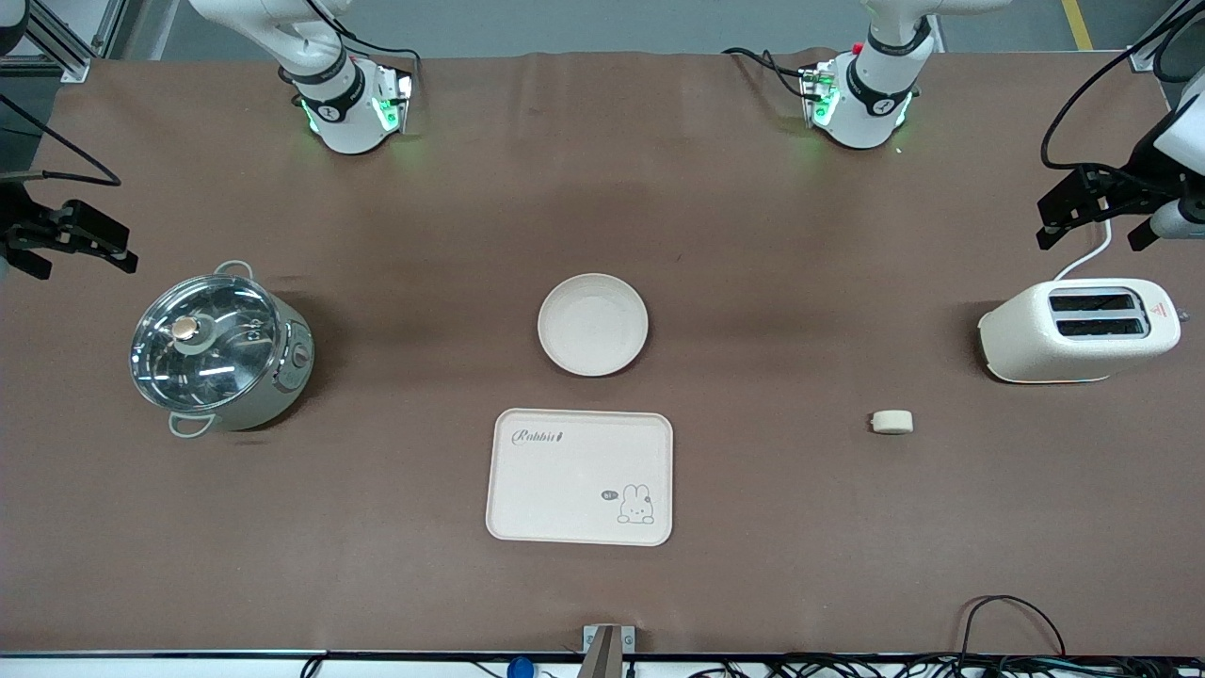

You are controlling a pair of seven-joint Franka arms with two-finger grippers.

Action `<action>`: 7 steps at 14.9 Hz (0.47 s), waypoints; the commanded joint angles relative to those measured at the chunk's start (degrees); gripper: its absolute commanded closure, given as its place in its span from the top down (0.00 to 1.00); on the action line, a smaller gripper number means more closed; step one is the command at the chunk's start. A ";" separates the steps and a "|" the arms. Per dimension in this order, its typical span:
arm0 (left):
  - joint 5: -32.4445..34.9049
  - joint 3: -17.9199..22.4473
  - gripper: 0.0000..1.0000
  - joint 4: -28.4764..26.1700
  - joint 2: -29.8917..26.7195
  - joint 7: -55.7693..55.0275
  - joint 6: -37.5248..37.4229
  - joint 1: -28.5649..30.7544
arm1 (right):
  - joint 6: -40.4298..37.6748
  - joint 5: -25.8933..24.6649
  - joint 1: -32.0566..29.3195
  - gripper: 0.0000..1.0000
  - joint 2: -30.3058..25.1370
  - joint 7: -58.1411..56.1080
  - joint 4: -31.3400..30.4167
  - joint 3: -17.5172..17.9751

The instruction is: Place bun in plate and plate on tray

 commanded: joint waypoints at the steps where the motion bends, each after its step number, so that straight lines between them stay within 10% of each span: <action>1: -0.78 0.40 1.00 2.39 1.51 0.24 -1.04 -0.17 | -0.39 0.68 -0.47 1.00 -0.42 0.19 -0.05 0.28; 7: -0.60 0.40 1.00 0.20 4.30 0.25 -2.02 -0.43 | -0.31 0.68 -0.38 1.00 -0.15 0.28 -0.05 0.28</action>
